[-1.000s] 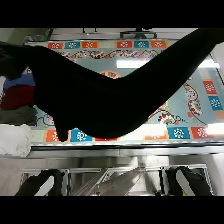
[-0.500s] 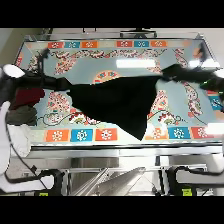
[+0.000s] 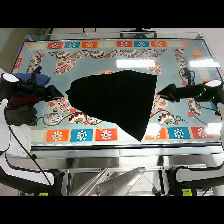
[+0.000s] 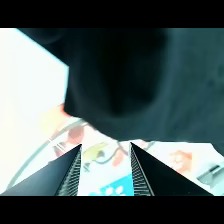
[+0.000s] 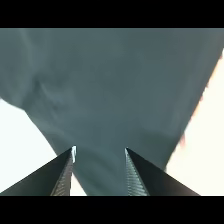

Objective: Fold the shirts.

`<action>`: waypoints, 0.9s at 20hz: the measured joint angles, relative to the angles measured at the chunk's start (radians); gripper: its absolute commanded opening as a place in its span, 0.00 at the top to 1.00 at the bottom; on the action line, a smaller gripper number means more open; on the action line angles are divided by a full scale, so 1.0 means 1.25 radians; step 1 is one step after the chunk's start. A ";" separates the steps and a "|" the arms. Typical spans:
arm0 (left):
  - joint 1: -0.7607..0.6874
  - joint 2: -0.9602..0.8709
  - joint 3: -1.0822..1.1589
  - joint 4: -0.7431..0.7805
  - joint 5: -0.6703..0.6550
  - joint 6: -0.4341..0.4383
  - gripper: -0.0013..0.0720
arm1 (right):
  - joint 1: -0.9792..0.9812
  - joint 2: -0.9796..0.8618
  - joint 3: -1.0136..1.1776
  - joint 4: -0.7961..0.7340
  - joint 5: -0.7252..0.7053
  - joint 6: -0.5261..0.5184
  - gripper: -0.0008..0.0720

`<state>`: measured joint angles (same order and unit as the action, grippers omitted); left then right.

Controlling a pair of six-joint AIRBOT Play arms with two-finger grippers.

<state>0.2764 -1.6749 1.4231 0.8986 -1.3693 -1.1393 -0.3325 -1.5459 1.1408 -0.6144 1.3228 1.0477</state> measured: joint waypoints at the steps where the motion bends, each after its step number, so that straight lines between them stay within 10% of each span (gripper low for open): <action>1: 0.005 -0.002 -0.015 -0.001 0.023 0.006 0.55 | 0.005 0.025 -0.049 -0.016 -0.002 0.006 0.50; 16: -0.146 -0.043 -0.072 -0.006 0.239 0.111 0.56 | 0.303 0.179 -0.444 -0.054 -0.262 0.130 0.49; 18: -0.152 -0.057 -0.072 -0.006 0.244 0.114 0.82 | 0.322 0.180 -0.446 -0.057 -0.269 0.137 0.49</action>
<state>0.0868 -1.7462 1.3327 0.8906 -1.0649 -0.9962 0.0704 -1.3209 0.5835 -0.6853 0.9863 1.2194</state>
